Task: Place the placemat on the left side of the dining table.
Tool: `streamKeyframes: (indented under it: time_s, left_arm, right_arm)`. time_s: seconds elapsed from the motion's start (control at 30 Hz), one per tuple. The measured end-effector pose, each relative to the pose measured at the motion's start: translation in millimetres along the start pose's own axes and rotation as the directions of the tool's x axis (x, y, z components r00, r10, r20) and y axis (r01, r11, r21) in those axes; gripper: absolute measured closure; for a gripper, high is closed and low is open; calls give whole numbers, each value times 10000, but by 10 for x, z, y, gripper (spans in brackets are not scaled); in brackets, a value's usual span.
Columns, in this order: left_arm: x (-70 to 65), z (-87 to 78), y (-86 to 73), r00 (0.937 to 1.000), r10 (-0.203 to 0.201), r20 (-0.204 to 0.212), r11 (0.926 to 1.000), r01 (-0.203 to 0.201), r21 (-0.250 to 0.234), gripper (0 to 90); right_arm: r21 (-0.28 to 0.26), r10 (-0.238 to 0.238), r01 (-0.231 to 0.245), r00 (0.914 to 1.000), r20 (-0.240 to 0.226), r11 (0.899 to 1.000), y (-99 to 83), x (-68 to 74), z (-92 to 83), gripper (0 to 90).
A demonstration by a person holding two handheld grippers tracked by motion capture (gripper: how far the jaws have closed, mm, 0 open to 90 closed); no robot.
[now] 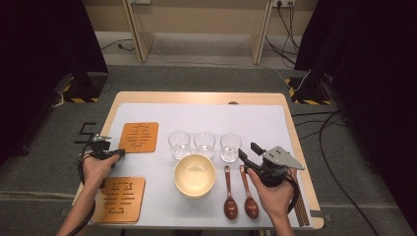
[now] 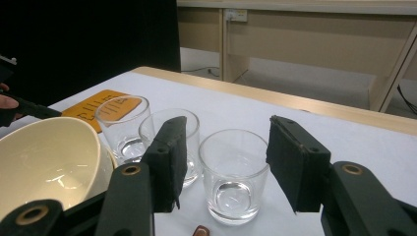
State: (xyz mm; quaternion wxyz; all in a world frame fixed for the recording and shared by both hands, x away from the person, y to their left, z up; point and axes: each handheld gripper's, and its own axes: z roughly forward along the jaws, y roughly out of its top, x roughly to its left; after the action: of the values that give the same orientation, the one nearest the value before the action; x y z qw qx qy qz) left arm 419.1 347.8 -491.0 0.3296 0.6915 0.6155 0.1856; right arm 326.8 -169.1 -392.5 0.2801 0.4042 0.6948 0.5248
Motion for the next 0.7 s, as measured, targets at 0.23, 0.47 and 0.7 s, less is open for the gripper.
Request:
streamKeyframes:
  time_s: [0.23,0.47,0.7]
  left_arm:
    - [46,22,33,9999,-162,-52,9999,162,-1,843]
    - [36,-5,6,9995,-273,154,9987,279,-425,794]
    - [-34,-152,4,9992,-180,367,9906,228,-1346,637]
  right_arm:
    - [75,-26,26,10000,-10,10000,-20,-7,17,499]
    - [207,-66,65,10000,60,9998,-30,-37,27,498]
    - [676,-529,494,9973,512,9965,-96,-90,78,487]
